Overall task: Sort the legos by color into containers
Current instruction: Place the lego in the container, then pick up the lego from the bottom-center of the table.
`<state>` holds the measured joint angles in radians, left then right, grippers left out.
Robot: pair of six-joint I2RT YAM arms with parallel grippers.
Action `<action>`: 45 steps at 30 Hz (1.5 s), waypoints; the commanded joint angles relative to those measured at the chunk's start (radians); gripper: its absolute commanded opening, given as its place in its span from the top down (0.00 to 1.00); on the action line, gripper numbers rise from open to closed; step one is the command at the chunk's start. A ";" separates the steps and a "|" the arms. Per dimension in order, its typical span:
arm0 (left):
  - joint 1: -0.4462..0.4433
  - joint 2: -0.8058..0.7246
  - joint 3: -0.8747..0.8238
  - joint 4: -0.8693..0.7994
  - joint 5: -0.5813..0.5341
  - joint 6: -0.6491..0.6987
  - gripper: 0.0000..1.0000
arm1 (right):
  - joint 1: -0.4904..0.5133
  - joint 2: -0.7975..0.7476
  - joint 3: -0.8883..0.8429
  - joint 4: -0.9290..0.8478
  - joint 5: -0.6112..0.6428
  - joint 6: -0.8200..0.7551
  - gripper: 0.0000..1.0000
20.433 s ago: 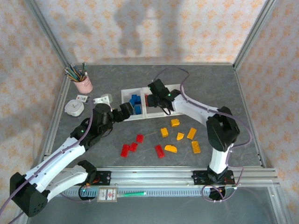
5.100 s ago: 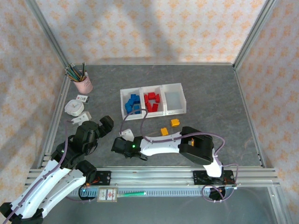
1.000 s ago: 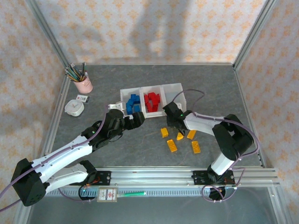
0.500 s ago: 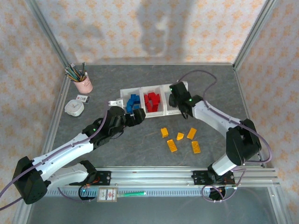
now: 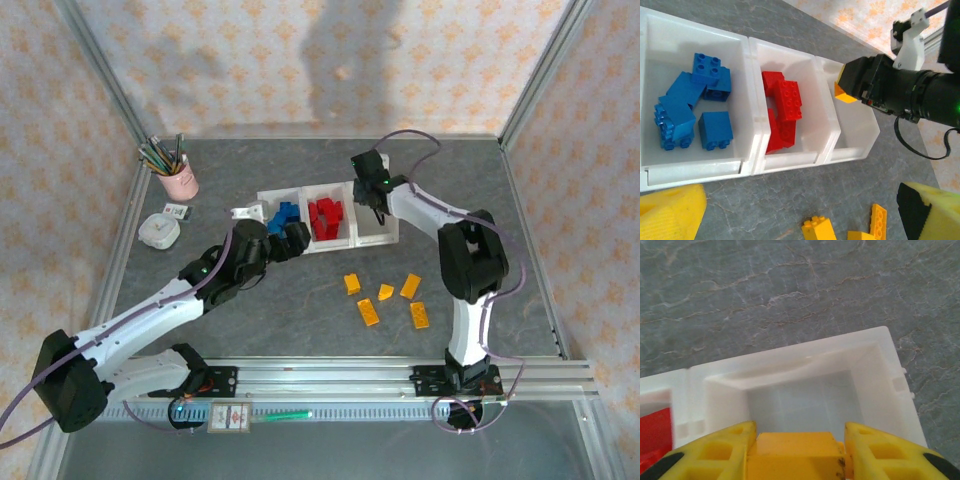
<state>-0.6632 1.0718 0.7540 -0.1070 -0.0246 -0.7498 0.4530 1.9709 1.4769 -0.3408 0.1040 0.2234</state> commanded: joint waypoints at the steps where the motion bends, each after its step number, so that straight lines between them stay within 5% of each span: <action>1: 0.018 0.010 0.008 0.026 -0.001 0.017 0.01 | -0.016 0.041 0.039 0.024 0.005 -0.017 0.61; 18: 0.049 -0.001 -0.015 0.029 0.025 0.010 0.01 | -0.017 0.042 0.069 0.028 -0.020 -0.018 0.43; 22: 0.052 -0.004 -0.012 0.029 0.026 0.010 0.01 | -0.017 0.008 0.059 0.030 -0.045 -0.010 0.45; 32: 0.054 -0.035 -0.014 0.001 0.025 0.007 0.01 | -0.016 -0.059 0.029 -0.004 -0.082 0.006 0.72; 45: 0.021 -0.059 -0.072 0.015 0.123 -0.020 0.01 | 0.076 -0.411 -0.364 -0.090 0.002 0.125 0.63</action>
<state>-0.6250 1.0271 0.7002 -0.1001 0.0639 -0.7616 0.5079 1.6257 1.1778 -0.3618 0.0437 0.2962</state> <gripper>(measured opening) 0.992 0.367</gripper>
